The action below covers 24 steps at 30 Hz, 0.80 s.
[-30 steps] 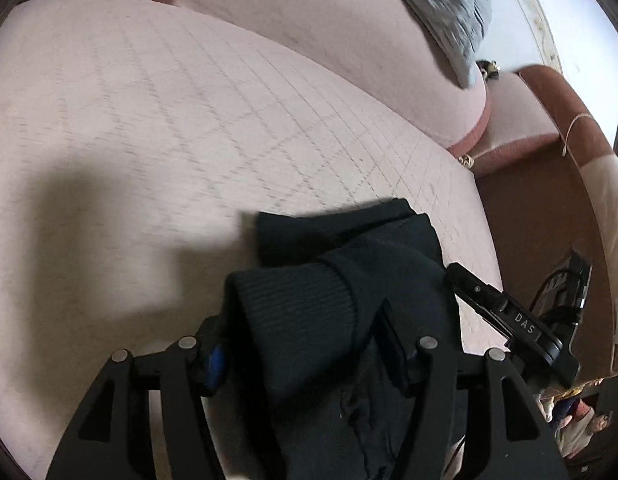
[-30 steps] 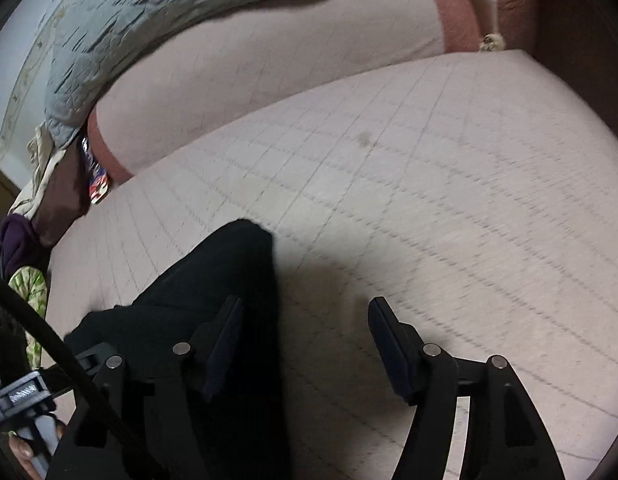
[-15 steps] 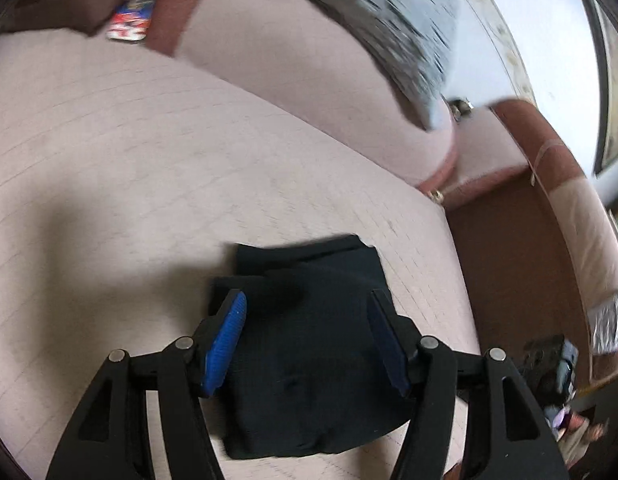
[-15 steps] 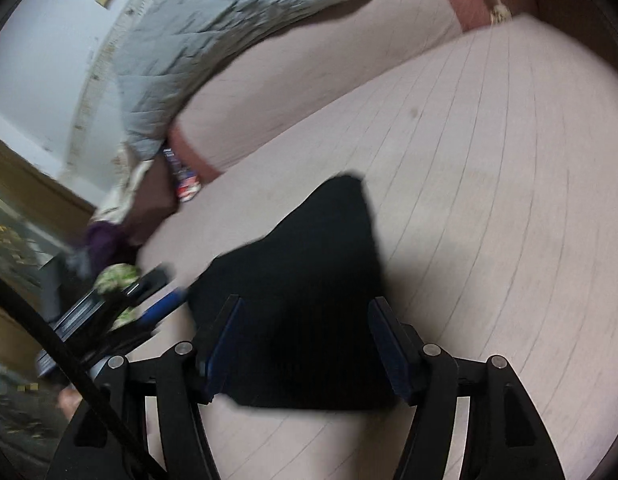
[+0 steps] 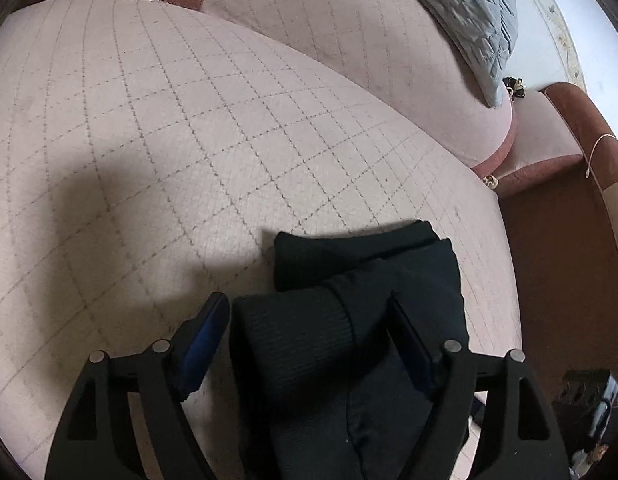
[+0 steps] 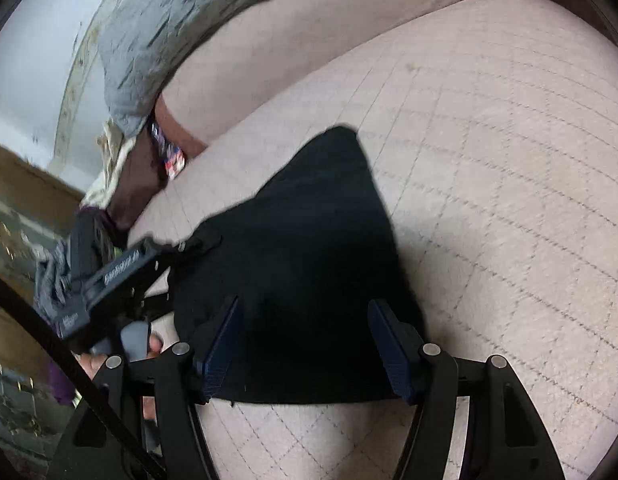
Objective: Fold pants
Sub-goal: 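Open both grippers and pull them back from the pants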
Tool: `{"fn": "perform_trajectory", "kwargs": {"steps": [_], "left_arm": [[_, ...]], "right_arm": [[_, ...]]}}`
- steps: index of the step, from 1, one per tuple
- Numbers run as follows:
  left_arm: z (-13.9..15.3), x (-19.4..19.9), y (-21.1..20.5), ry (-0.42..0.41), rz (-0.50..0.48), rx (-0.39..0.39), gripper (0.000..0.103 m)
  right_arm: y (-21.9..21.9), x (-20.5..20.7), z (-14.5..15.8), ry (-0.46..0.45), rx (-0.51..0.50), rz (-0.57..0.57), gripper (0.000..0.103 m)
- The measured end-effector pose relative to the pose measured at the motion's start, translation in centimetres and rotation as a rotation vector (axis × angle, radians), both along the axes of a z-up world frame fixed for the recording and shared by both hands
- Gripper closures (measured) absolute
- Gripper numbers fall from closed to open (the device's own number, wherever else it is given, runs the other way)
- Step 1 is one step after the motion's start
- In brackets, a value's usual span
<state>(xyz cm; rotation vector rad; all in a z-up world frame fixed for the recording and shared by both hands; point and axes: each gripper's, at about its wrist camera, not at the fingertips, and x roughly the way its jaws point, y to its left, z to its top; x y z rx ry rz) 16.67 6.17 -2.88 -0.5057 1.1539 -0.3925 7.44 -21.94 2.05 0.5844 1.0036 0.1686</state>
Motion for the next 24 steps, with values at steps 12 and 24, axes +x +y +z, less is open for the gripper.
{"fn": "perform_trajectory", "kwargs": {"steps": [12, 24], "left_arm": [[6.6, -14.0, 3.3, -0.216, 0.137, 0.295, 0.023], [10.8, -24.8, 0.5, -0.685, 0.252, 0.560, 0.000]], "right_arm": [[-0.8, -6.8, 2.1, -0.015, -0.169, -0.125, 0.029], [2.8, -15.4, 1.6, -0.075, -0.425, -0.073, 0.024]]}}
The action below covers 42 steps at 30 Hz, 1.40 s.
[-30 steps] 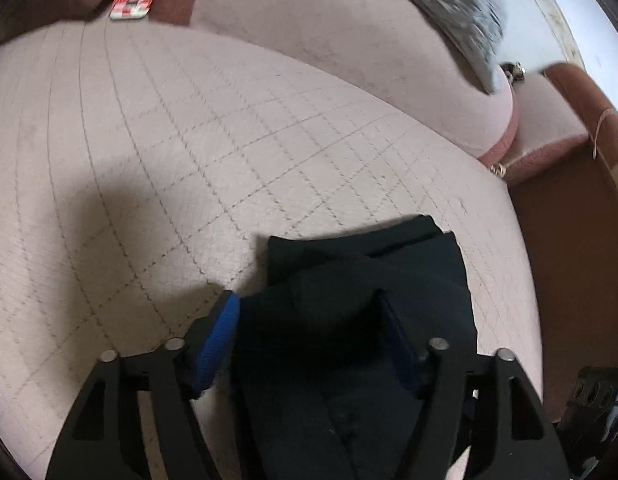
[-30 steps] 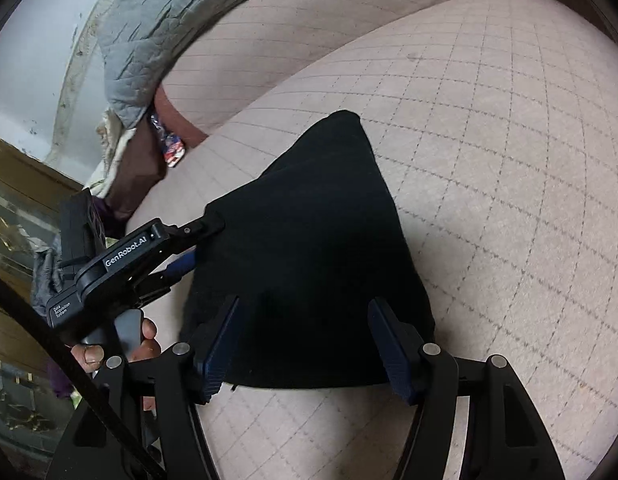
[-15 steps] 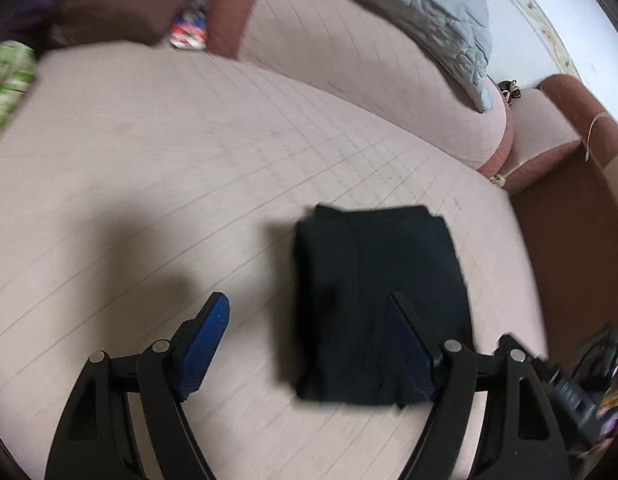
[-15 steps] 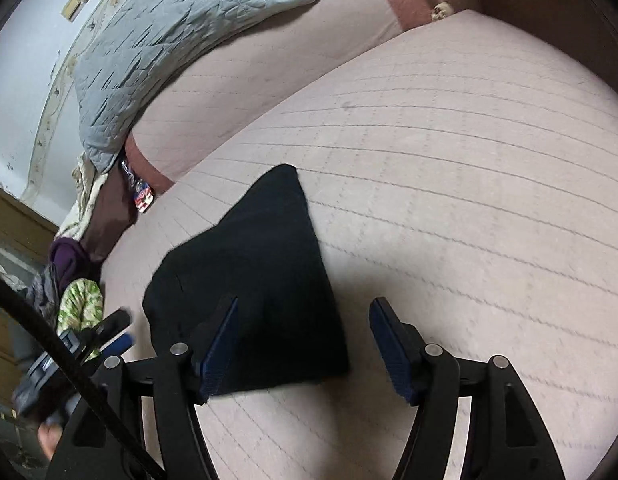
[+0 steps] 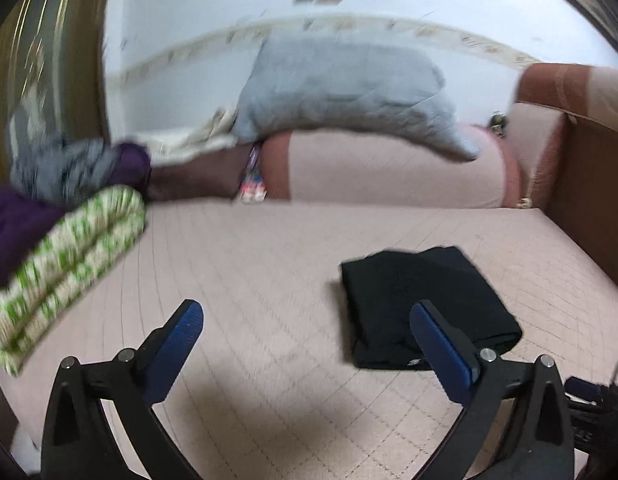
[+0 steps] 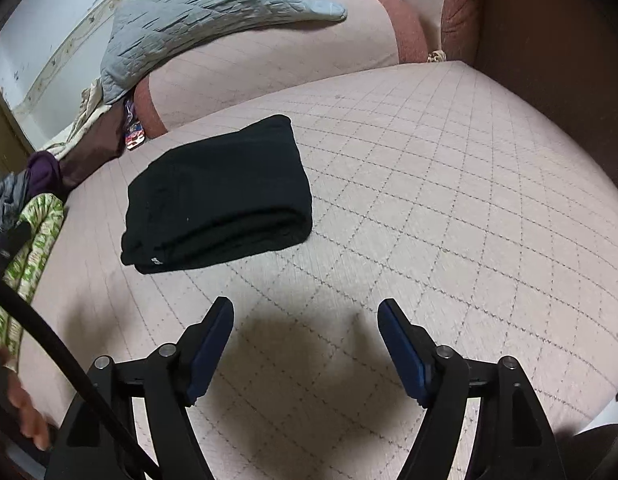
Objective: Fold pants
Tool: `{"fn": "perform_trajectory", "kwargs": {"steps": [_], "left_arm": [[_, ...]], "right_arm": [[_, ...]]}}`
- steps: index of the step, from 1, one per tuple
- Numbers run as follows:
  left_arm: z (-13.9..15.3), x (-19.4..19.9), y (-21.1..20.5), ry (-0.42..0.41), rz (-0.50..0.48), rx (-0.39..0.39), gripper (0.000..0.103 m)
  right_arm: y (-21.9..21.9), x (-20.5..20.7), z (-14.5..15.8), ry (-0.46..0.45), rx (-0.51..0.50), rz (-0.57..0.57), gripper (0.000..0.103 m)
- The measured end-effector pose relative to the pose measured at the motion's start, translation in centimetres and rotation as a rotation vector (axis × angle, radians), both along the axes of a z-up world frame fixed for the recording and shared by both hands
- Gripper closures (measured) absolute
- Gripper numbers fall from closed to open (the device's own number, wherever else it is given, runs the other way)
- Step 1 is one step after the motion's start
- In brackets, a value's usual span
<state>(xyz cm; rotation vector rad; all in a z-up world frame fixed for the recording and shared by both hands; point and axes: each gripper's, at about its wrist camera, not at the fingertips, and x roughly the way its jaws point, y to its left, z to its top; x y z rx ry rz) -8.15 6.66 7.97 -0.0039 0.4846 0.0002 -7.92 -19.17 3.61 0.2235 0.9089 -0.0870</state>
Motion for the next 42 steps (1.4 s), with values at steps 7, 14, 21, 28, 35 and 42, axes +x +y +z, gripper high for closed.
{"fn": "perform_trajectory", "kwargs": {"steps": [7, 14, 21, 28, 35, 42], "left_arm": [[-0.2, -0.6, -3.4, -0.020, -0.056, 0.152, 0.000], [-0.9, 1.2, -1.5, 0.124, -0.095, -0.036, 0.000], [-2.0, 2.4, -0.8, 0.187, -0.141, -0.113, 0.000], [-2.2, 2.4, -0.7, 0.182, -0.153, -0.137, 0.000], [-3.3, 3.1, -0.2, 0.258, -0.144, -0.181, 0.000], [-4.7, 3.9, 0.0, 0.335, -0.103, -0.165, 0.000]], "right_arm": [[0.1, 0.5, -0.5, -0.014, -0.026, -0.028, 0.022], [-0.4, 1.5, -1.2, -0.006, -0.020, -0.070, 0.022], [1.7, 2.0, -1.6, -0.012, -0.083, 0.003, 0.021], [3.4, 1.8, -1.6, -0.034, -0.140, 0.054, 0.019], [3.3, 1.9, -2.1, -0.014, -0.136, 0.052, 0.019], [3.6, 2.0, -2.6, 0.008, -0.147, 0.061, 0.019]]}}
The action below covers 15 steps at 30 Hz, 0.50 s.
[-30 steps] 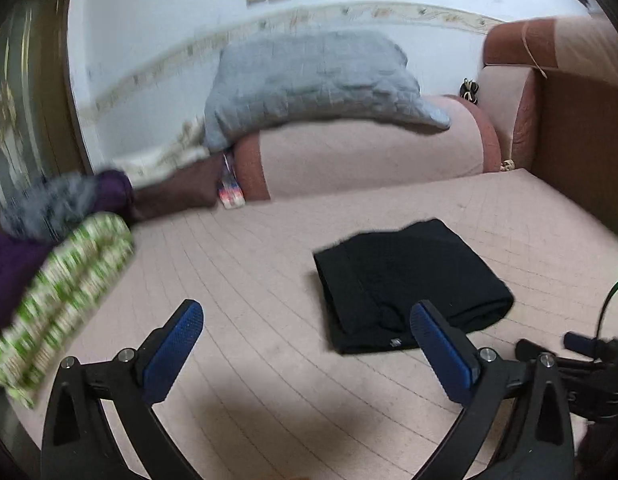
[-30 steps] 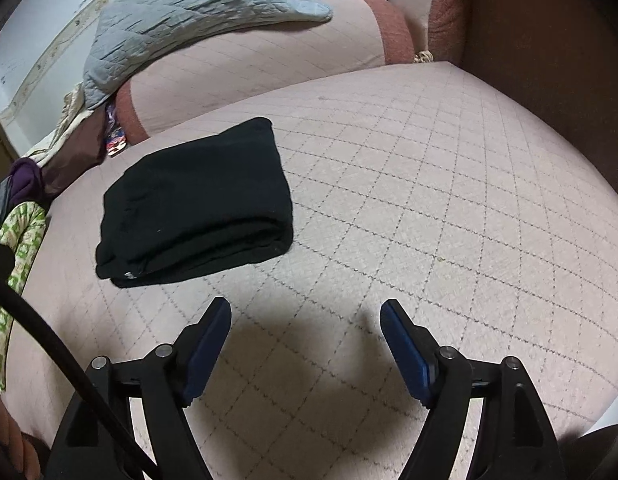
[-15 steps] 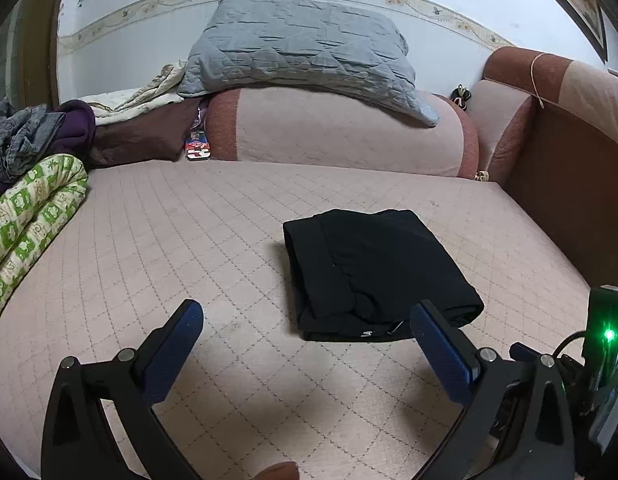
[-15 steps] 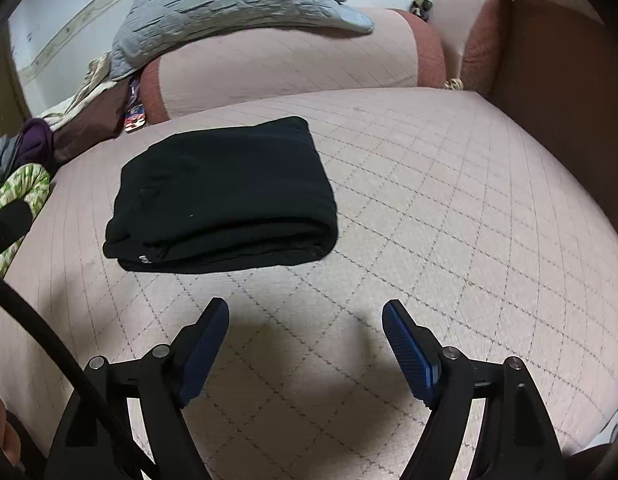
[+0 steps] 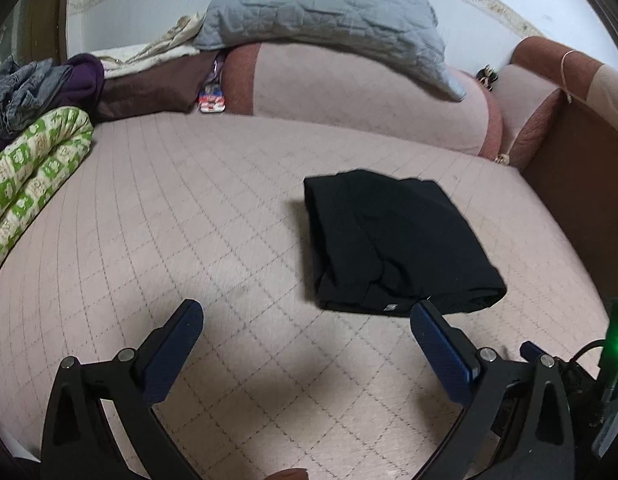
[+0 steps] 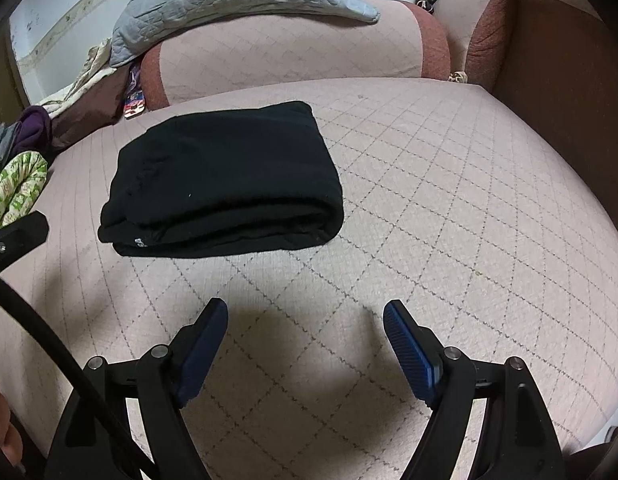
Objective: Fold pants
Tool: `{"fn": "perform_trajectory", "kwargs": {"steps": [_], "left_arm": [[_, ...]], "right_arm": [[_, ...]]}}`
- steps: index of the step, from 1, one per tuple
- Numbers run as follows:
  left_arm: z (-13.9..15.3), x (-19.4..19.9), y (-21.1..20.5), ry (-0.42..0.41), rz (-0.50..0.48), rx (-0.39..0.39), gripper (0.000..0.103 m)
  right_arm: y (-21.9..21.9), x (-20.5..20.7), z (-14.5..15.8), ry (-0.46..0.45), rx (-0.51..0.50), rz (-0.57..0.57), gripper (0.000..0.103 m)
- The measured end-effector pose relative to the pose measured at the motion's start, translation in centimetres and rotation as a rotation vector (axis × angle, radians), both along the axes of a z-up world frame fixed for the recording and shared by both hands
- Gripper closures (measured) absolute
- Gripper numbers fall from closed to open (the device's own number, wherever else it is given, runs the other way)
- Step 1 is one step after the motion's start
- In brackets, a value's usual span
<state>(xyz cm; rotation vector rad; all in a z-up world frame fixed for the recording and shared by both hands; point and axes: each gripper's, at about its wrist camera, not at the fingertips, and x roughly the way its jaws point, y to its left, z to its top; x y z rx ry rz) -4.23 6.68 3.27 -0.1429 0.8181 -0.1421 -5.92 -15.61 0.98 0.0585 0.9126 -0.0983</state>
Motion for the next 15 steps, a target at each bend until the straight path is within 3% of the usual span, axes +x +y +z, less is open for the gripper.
{"fn": "perform_trajectory", "kwargs": {"steps": [15], "left_arm": [[-1.4, 0.4, -0.7, 0.054, -0.017, 0.056, 0.000]], "right_arm": [[0.5, 0.1, -0.5, 0.011, -0.016, 0.009, 0.018]]}}
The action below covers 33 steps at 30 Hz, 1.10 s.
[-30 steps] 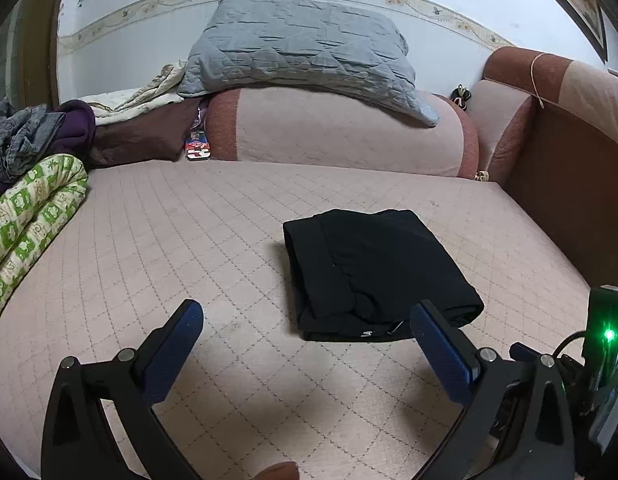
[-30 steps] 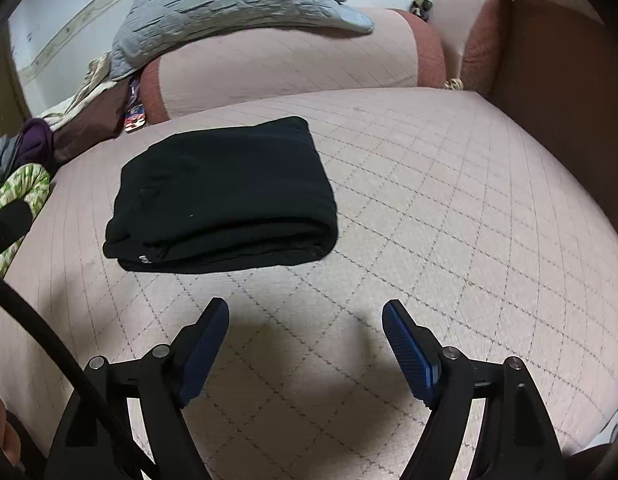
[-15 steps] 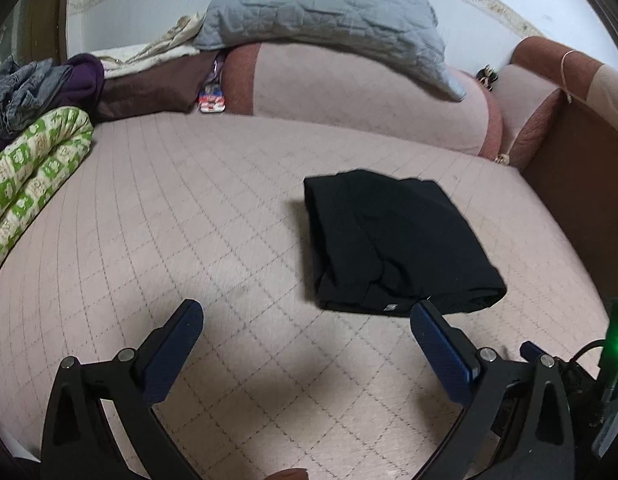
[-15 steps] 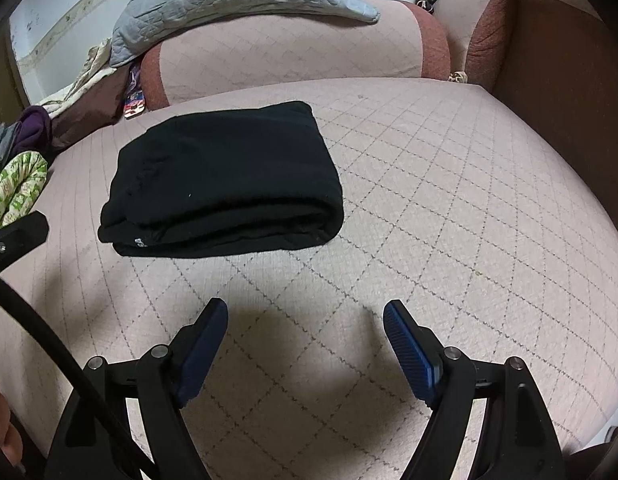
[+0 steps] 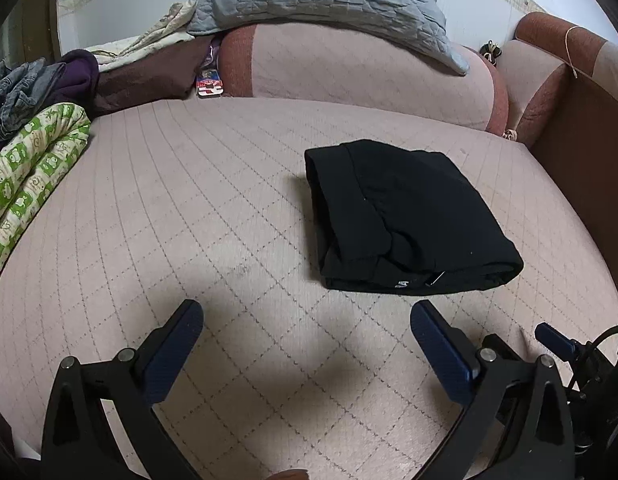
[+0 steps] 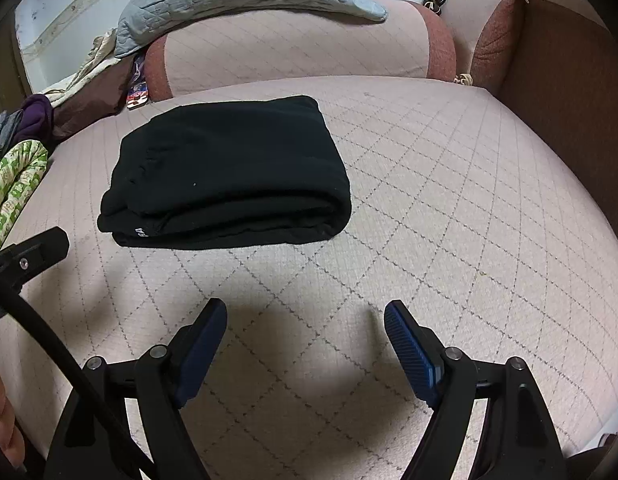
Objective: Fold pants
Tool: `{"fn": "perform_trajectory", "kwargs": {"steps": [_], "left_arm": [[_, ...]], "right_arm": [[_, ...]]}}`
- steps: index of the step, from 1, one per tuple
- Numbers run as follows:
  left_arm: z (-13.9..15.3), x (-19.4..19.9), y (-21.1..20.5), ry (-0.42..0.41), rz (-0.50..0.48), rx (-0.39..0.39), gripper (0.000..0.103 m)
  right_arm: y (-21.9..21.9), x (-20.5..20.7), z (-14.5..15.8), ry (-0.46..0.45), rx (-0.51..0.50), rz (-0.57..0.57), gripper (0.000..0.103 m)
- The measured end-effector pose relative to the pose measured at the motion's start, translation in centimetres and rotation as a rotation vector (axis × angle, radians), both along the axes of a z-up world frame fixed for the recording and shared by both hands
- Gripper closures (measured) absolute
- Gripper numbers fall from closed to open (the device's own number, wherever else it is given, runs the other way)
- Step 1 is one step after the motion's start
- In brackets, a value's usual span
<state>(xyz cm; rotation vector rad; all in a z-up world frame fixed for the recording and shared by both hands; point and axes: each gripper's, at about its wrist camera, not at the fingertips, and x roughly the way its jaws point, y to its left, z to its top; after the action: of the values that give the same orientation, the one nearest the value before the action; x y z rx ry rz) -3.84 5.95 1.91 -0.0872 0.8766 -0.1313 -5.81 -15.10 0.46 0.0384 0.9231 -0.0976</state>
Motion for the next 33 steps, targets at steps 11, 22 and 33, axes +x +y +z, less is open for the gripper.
{"fn": "perform_trajectory", "kwargs": {"steps": [11, 22, 33], "left_arm": [[-2.3, 2.6, 2.6, 0.172, 0.037, -0.207, 0.000], [-0.8, 7.9, 3.7, 0.253, 0.033, -0.335, 0.020], [-4.9, 15.0, -0.5, 0.324, -0.100, -0.345, 0.028]], "right_arm": [[-1.6, -0.2, 1.2, -0.033, 0.052, -0.046, 0.018], [-5.6, 7.5, 6.9, -0.042, 0.135, -0.059, 0.014], [-6.1, 17.3, -0.2, 0.136, 0.275, 0.068, 0.027]]}}
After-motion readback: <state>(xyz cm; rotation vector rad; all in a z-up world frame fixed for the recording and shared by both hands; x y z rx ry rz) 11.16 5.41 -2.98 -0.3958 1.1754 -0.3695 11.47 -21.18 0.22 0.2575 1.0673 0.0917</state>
